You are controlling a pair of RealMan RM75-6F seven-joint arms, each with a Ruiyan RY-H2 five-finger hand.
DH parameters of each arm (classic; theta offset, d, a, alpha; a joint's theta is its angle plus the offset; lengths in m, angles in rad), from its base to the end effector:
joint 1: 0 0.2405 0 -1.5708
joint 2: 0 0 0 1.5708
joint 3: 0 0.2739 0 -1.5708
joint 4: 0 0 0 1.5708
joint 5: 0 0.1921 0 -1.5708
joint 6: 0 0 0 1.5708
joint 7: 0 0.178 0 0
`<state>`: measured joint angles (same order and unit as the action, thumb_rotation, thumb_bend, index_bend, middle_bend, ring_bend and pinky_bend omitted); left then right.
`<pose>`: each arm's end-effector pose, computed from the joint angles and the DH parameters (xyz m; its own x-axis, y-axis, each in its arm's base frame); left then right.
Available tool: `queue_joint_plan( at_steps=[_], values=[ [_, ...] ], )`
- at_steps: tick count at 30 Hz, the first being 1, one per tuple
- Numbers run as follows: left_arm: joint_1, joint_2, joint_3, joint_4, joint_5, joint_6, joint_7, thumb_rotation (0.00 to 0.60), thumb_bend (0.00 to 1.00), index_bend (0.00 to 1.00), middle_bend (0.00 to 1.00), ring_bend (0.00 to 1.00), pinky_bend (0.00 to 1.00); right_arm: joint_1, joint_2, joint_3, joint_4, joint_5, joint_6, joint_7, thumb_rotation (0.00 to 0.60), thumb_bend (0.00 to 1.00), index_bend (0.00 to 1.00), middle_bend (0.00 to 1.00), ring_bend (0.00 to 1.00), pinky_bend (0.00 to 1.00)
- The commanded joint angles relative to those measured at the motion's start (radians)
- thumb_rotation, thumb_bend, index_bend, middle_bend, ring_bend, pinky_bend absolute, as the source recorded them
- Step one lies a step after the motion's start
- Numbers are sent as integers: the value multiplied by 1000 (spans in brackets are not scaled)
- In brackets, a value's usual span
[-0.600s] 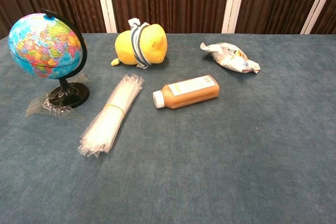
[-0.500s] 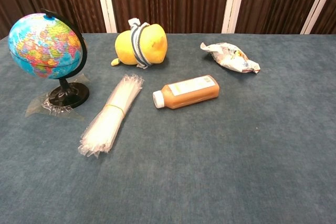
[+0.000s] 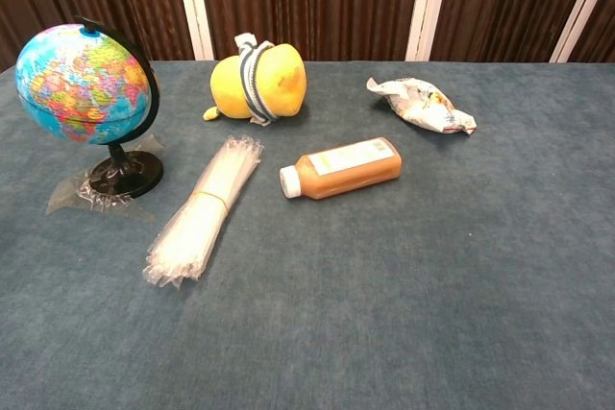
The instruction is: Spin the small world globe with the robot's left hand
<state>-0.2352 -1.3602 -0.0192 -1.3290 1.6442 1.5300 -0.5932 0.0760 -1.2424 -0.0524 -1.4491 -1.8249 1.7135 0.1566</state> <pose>-0.2909 0.2560 0.1161 -0.1198 0.0870 0.9890 0.9516 -0.2740 0.1394 -0.2816 -0.1833 0.1512 0.2547 0.0641 0.9649 -0.9045 -0.3371 0.2612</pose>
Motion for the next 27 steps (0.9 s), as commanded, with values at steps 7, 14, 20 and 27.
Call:
queue_joint_plan(
  at_steps=[7, 14, 20, 27],
  values=[
    [-130, -99, -186, -6, -228, -163, -46, 600, 367, 0, 0, 0, 0, -1, 16, -2, -12, -2, 3, 28, 600, 214, 0, 0, 0, 0],
    [-153, -123, -230, 4, -291, -206, -38, 600, 362, 0, 0, 0, 0, -1, 17, 1, -16, 1, 0, 25, 600, 214, 0, 0, 0, 0],
    [-161, -130, -239, 22, -308, -226, -41, 600, 359, 0, 0, 0, 0, -2, 18, 3, -18, 3, -2, 24, 600, 214, 0, 0, 0, 0],
    [-167, -133, -245, 37, -320, -247, -41, 600, 359, 0, 0, 0, 0, -4, 18, 5, -19, 3, 0, 21, 600, 214, 0, 0, 0, 0]
  ],
)
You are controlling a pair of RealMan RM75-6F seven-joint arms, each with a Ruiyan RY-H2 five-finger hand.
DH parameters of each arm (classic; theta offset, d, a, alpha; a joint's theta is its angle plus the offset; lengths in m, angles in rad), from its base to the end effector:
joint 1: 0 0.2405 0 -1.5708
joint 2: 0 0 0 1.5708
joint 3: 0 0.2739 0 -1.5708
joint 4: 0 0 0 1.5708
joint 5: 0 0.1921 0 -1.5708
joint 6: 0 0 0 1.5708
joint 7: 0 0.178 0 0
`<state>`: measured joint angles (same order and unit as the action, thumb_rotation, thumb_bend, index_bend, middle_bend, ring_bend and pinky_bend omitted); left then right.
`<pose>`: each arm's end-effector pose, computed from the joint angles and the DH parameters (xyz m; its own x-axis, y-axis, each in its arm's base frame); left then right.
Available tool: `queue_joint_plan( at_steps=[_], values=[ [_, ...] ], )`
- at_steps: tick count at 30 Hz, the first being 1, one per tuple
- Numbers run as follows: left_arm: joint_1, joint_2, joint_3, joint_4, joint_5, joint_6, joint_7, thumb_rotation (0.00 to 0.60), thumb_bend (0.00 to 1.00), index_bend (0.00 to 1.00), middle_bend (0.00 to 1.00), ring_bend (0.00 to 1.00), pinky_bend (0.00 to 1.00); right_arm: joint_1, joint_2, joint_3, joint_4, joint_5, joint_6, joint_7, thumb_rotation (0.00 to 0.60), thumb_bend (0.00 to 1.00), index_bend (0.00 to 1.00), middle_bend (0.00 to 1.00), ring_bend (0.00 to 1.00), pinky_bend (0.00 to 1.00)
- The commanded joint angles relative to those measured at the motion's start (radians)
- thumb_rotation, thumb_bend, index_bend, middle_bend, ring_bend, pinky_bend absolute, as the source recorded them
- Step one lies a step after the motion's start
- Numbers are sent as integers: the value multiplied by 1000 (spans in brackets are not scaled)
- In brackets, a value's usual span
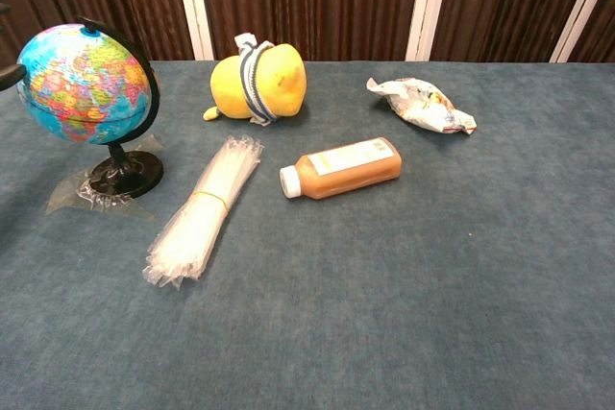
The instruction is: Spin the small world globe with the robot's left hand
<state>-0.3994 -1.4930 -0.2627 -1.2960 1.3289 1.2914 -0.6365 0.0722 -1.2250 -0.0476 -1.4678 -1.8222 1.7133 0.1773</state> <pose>-0.2754 0.3527 0.1002 -0.3649 -0.0275 0.9307 0.9255 -0.1202 0.3593 -0.2808 -0.1831 0.1566 0.2348 0.0614 0.9701 -0.9118 -0.3318 0.2417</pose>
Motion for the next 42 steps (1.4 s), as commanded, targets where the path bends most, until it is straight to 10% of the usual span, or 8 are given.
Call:
queue_joint_plan(
  at_steps=[1, 42],
  values=[
    [-5, 1, -2, 4, -8, -16, 2, 600, 358, 0, 0, 0, 0, -1, 0, 2, -1, 2, 1, 1, 600, 215, 0, 0, 0, 0],
    [-163, -103, -94, 336, -99, -232, -78, 600, 355, 0, 0, 0, 0, -16, 15, 31, -14, 52, -1, -22, 600, 215, 0, 0, 0, 0]
  ],
)
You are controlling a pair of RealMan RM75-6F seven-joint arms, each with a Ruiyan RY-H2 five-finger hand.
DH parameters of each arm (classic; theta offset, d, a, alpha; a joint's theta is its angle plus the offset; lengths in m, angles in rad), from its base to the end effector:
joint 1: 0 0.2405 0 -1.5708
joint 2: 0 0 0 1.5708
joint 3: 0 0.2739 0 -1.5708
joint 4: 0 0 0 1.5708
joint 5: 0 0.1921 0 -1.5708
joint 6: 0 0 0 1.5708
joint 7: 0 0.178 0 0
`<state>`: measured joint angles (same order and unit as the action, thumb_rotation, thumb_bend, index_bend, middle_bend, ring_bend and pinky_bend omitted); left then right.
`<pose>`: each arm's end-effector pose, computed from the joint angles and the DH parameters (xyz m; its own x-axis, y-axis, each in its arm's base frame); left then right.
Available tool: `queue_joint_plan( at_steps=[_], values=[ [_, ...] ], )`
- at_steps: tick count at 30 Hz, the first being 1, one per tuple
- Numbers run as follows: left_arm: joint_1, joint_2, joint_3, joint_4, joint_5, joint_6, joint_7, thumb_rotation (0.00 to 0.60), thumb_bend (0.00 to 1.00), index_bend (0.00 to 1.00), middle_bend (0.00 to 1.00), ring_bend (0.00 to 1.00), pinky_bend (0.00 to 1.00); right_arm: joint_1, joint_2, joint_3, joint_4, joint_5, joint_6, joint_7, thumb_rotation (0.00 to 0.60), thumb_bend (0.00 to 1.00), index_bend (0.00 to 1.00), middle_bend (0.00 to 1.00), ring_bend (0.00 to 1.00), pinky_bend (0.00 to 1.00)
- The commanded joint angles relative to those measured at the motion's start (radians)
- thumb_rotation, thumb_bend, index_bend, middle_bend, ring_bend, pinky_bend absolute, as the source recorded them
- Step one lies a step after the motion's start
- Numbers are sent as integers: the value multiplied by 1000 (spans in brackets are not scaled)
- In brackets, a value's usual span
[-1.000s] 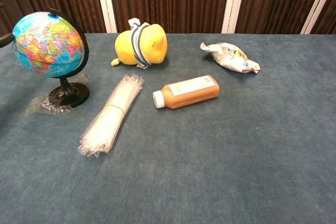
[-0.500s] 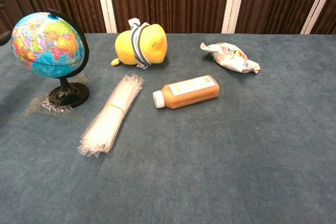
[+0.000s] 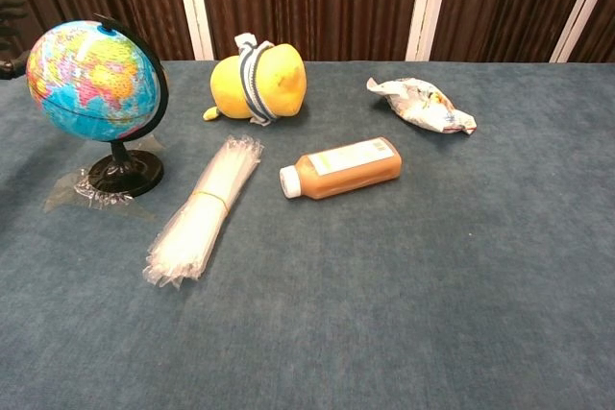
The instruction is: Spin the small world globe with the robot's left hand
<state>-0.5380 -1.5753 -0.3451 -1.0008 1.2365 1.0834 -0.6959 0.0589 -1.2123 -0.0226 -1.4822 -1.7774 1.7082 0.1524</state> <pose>-0.2926 0.4178 0.0966 -0.3169 -0.0481 0.9473 0.9483 -0.0338 0.3155 -0.2873 -0.1859 0.1661 0.2599 0.0944 0.9610 -0.9206 -0.2763 0.2761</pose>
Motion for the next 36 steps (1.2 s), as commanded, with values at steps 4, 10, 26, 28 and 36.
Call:
queue_joint_plan(
  at_steps=[4, 10, 26, 28, 36],
  values=[
    [-47, -46, -25, 109, -25, -52, -37, 600, 358, 0, 0, 0, 0, 1, 3, 8, 7, 14, -9, 5, 600, 214, 0, 0, 0, 0],
    [-65, -73, -89, 185, -82, -57, -100, 600, 373, 0, 0, 0, 0, 2, 4, 3, 5, 14, -20, 2, 600, 214, 0, 0, 0, 0],
    [40, 49, -64, -43, 1, 164, -71, 600, 411, 0, 0, 0, 0, 8, 18, -15, -15, -9, -42, 6, 600, 214, 0, 0, 0, 0],
    [72, 91, -43, -137, 26, 190, -77, 600, 406, 0, 0, 0, 0, 8, 19, -18, -18, -13, -42, 7, 600, 214, 0, 0, 0, 0],
    [149, 146, 54, -332, 135, 300, 63, 600, 361, 0, 0, 0, 0, 5, 23, -22, -34, -14, -43, 2, 600, 215, 0, 0, 0, 0]
  ],
)
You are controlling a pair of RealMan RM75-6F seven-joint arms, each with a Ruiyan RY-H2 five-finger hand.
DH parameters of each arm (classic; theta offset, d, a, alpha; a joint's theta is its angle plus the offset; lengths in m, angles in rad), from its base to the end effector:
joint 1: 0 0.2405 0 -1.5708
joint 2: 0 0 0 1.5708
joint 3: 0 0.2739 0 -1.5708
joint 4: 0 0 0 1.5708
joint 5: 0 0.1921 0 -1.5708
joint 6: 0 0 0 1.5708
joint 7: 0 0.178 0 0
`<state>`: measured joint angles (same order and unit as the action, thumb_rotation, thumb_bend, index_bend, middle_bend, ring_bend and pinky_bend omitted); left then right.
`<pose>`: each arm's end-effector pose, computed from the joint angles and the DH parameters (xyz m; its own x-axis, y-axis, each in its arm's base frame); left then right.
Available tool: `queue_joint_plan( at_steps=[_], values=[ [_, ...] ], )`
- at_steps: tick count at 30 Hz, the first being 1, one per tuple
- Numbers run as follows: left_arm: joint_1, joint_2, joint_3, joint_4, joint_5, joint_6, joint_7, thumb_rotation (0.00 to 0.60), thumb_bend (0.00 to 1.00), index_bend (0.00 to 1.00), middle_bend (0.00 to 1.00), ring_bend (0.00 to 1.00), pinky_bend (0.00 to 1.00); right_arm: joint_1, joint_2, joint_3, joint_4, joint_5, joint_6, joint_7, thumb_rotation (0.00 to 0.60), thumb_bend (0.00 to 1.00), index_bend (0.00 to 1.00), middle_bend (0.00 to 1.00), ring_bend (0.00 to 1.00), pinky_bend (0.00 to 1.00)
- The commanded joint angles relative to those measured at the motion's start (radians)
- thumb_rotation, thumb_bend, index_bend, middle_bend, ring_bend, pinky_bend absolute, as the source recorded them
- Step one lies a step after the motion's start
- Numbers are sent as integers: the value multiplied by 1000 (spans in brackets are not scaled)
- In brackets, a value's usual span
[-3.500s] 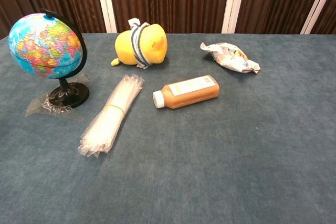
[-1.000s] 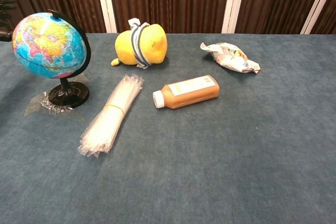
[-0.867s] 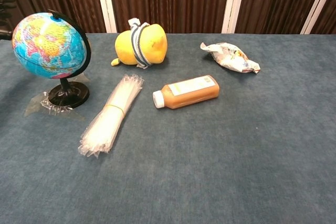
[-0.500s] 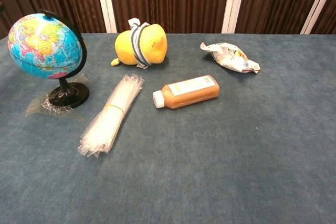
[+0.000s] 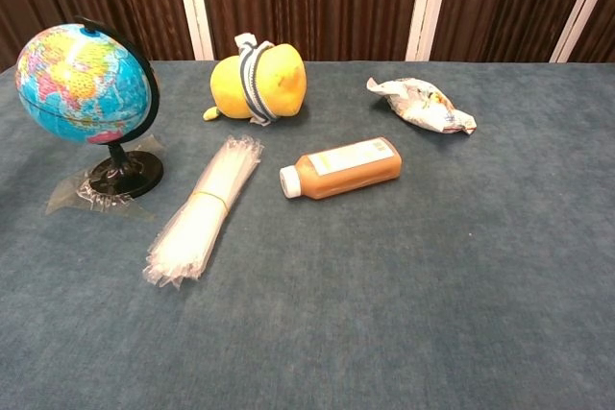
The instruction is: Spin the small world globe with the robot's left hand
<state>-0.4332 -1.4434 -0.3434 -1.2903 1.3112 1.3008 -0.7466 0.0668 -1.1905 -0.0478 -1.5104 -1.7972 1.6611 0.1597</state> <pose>-0.2653 0.3756 0.1408 -0.4572 -0.0978 0.8840 0.8798 -0.1950 0.4335 -0.2848 -0.1835 0.1585 0.2609 0.0211 0.9651 -0.9215 -0.2927 0.2554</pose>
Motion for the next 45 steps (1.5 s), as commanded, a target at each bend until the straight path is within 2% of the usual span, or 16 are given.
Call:
queue_joint_plan(
  at_steps=[1, 13, 22, 45],
  values=[
    [47, 6, 57, -45, 68, 98, 135, 600, 355, 0, 0, 0, 0, -5, 2, 6, -8, 8, 7, -6, 600, 214, 0, 0, 0, 0],
    [47, -79, 106, -21, 101, 125, 228, 600, 340, 0, 0, 0, 0, -12, 8, 15, -27, 40, 0, -2, 600, 214, 0, 0, 0, 0],
    [43, -101, 102, -30, 83, 108, 249, 600, 313, 0, 0, 0, 0, -11, 9, 15, -36, 44, -13, -15, 600, 215, 0, 0, 0, 0],
    [23, -139, 80, -6, 42, 55, 232, 600, 322, 0, 0, 0, 0, -20, 21, 22, -69, 81, -42, -42, 600, 214, 0, 0, 0, 0]
  ],
)
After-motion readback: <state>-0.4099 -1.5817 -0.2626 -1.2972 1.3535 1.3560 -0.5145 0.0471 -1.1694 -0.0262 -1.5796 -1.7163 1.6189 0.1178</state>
